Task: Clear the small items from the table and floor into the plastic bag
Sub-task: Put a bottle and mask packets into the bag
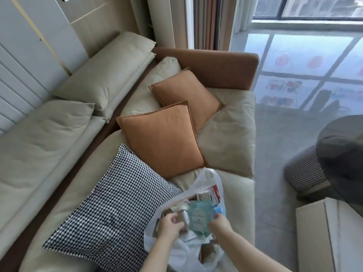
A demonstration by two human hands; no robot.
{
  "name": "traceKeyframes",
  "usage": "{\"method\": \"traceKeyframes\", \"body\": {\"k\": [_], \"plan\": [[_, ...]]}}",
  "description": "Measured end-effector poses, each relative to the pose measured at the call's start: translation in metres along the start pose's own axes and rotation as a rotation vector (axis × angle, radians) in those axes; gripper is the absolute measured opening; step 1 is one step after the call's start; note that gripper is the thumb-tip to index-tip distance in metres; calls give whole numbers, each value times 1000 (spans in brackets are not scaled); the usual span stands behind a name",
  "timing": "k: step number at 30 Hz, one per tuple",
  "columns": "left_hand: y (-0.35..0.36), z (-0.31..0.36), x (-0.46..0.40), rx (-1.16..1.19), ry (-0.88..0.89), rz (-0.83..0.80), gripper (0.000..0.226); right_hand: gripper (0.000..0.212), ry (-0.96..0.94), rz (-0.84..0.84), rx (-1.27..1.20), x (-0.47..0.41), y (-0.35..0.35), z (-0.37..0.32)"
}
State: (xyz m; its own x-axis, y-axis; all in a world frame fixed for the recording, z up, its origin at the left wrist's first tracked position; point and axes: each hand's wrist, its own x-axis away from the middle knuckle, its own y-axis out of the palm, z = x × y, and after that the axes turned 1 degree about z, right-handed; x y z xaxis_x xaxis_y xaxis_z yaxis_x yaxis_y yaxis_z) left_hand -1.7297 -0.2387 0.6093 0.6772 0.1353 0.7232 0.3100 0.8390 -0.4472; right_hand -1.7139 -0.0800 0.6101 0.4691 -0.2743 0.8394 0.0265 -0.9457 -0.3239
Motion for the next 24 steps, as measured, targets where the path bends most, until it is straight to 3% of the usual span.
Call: {"method": "traceKeyframes", "body": {"k": [5,14,24], "plan": [[6,10,11,-85,52,15,42,11,-91,31,101,10,-22,12],[66,79,75,-230,297,-121,36,35,-263,171,422,59,-118,41],[200,142,170,-697,618,-314,35,30,-227,439,354,112,-257,141]]}}
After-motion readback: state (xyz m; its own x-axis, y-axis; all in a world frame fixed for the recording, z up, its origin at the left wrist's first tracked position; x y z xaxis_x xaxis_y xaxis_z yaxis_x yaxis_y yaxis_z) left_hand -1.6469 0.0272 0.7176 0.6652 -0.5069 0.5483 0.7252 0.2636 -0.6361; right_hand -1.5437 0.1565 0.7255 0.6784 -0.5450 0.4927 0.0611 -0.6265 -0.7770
